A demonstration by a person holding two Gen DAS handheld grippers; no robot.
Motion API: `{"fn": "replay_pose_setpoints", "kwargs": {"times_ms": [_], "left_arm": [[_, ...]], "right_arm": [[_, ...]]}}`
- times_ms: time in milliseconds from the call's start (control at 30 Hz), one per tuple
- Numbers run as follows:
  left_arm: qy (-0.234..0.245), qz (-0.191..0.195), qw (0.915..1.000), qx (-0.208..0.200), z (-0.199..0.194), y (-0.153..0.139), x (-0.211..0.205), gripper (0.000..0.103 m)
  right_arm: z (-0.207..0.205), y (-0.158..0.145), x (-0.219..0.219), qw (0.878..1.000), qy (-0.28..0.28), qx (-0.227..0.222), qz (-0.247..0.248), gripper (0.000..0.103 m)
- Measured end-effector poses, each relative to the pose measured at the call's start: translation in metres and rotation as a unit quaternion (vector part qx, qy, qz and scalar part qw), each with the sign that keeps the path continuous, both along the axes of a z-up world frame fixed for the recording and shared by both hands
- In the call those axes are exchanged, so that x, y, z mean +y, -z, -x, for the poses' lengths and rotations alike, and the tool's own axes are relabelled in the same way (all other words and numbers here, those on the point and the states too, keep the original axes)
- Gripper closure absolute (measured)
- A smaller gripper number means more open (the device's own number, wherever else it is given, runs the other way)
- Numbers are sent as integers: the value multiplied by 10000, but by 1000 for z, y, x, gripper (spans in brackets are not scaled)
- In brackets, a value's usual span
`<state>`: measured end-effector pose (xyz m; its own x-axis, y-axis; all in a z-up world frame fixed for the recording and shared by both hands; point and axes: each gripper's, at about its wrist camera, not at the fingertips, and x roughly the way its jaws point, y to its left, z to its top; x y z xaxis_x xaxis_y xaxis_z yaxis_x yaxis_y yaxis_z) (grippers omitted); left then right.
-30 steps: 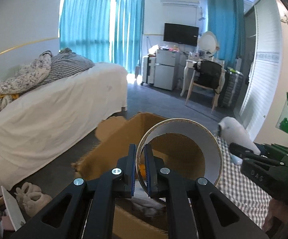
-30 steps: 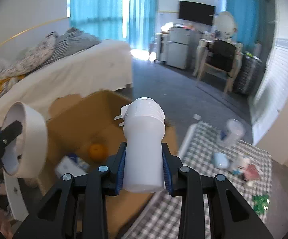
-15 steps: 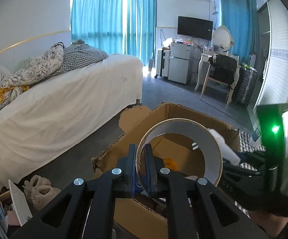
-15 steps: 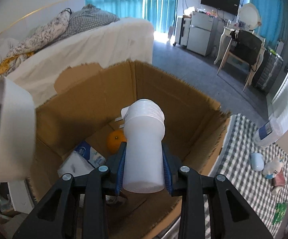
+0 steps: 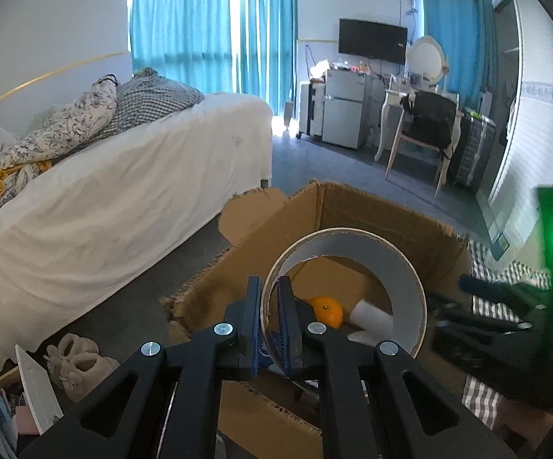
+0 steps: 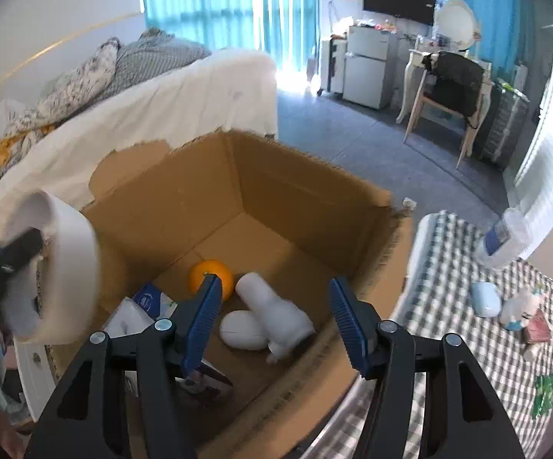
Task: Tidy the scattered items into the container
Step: 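Open the left gripper over the box to drop the tape roll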
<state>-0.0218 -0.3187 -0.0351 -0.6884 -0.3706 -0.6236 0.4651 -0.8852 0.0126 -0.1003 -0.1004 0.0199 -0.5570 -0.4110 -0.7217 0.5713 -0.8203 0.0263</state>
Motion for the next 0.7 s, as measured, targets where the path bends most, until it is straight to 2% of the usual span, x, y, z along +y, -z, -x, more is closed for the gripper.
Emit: {"fn": "replay_pose_setpoints", "kwargs": {"times_ms": [200, 233, 267, 333, 433, 500, 533, 567, 700], "left_arm": [[-34, -72, 9999, -79, 14, 8, 9, 88], [-23, -93, 9999, -69, 17, 7, 9, 81], [0, -127, 9999, -58, 18, 7, 9, 63], [-2, -156, 9999, -27, 21, 5, 13, 38], [-7, -77, 9999, 88, 22, -1, 22, 31], [12, -48, 9999, 157, 25, -6, 27, 19], [23, -29, 9998, 211, 26, -9, 30, 9], [18, 17, 9996, 266, 26, -12, 34, 4], [22, 241, 9990, 388, 28, -22, 51, 0]], "right_arm": [[-1, -17, 32, 9994, 281, 126, 176, 39], [0, -19, 36, 9992, 329, 132, 194, 36], [0, -19, 42, 9989, 395, 140, 223, 36], [2, -21, 54, 9983, 497, 144, 280, 35], [4, -23, 75, 9972, 670, 145, 307, 34], [6, -23, 88, 9965, 753, 137, 330, 33], [7, -24, 94, 9962, 796, 138, 336, 31], [7, -24, 102, 9957, 853, 144, 341, 30], [9, -26, 134, 9935, 1060, 171, 378, 27]]}}
